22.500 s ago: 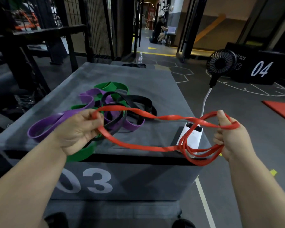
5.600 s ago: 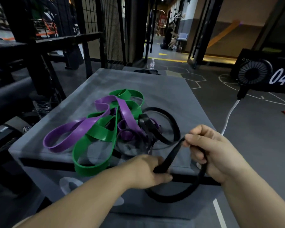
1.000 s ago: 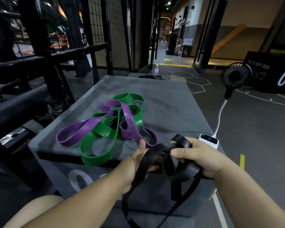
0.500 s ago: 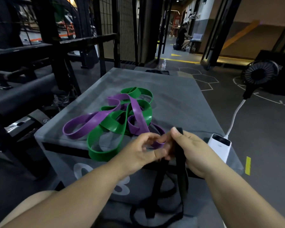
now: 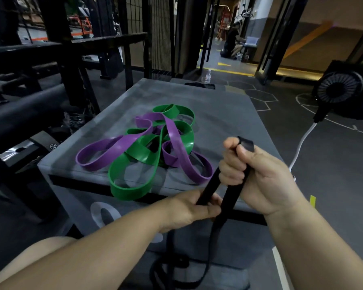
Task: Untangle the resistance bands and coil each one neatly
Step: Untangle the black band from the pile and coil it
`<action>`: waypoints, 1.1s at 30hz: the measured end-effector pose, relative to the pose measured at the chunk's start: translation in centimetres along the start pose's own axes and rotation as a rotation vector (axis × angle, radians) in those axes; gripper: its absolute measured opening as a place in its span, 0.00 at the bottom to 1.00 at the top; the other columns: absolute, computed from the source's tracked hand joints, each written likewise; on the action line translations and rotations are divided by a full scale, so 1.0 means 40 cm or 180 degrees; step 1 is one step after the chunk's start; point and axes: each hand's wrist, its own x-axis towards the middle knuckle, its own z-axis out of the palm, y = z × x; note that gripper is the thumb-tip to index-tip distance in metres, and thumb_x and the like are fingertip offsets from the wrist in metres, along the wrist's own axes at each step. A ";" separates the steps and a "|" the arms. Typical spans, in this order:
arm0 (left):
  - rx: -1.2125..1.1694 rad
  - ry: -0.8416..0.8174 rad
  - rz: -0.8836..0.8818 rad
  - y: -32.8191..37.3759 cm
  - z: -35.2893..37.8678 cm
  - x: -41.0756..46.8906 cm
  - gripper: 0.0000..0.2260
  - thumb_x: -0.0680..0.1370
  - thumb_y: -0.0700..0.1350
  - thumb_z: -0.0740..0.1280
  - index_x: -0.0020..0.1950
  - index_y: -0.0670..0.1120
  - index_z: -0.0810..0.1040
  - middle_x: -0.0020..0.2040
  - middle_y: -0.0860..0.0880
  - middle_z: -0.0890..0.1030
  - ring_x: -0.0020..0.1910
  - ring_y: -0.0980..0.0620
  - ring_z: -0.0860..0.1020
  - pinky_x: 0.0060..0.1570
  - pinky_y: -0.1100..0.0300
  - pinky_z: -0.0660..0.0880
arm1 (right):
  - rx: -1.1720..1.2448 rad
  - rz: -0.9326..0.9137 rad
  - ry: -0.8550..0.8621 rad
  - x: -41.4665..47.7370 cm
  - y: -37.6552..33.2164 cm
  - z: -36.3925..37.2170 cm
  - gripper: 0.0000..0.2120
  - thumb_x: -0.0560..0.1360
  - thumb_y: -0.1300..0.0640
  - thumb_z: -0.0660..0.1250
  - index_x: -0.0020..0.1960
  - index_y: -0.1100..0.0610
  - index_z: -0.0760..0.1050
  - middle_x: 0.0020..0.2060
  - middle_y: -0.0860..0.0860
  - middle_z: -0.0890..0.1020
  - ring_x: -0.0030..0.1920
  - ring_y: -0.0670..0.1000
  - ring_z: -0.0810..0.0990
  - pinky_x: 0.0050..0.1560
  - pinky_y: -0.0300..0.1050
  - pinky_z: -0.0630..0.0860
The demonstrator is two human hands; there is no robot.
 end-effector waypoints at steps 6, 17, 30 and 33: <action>0.0761 0.0353 -0.0599 -0.045 0.004 0.008 0.03 0.79 0.43 0.64 0.47 0.49 0.71 0.39 0.53 0.82 0.42 0.55 0.81 0.50 0.62 0.74 | 0.0196 -0.0411 0.0212 -0.006 -0.054 -0.013 0.18 0.70 0.54 0.71 0.59 0.56 0.78 0.29 0.46 0.69 0.28 0.44 0.66 0.28 0.35 0.67; -0.0471 0.0682 -0.0032 0.044 0.036 -0.030 0.03 0.81 0.39 0.61 0.48 0.43 0.72 0.34 0.49 0.78 0.26 0.56 0.71 0.27 0.64 0.69 | -0.1828 -0.0300 0.0715 -0.017 0.010 -0.041 0.37 0.72 0.63 0.62 0.72 0.34 0.52 0.33 0.49 0.76 0.37 0.48 0.76 0.48 0.44 0.77; 0.0951 0.1508 0.0442 0.047 -0.051 -0.030 0.15 0.68 0.52 0.73 0.47 0.51 0.71 0.44 0.52 0.78 0.44 0.52 0.77 0.47 0.56 0.74 | -0.1626 0.0368 0.1477 0.021 0.038 -0.007 0.12 0.82 0.66 0.56 0.56 0.51 0.73 0.24 0.46 0.69 0.22 0.43 0.63 0.22 0.35 0.62; 0.0690 0.1279 0.0056 0.037 -0.064 -0.029 0.11 0.74 0.44 0.72 0.45 0.48 0.69 0.41 0.52 0.78 0.41 0.54 0.74 0.42 0.61 0.70 | -0.1291 0.0290 0.1714 0.019 0.015 -0.019 0.10 0.82 0.65 0.56 0.56 0.54 0.73 0.25 0.49 0.69 0.20 0.44 0.63 0.24 0.38 0.64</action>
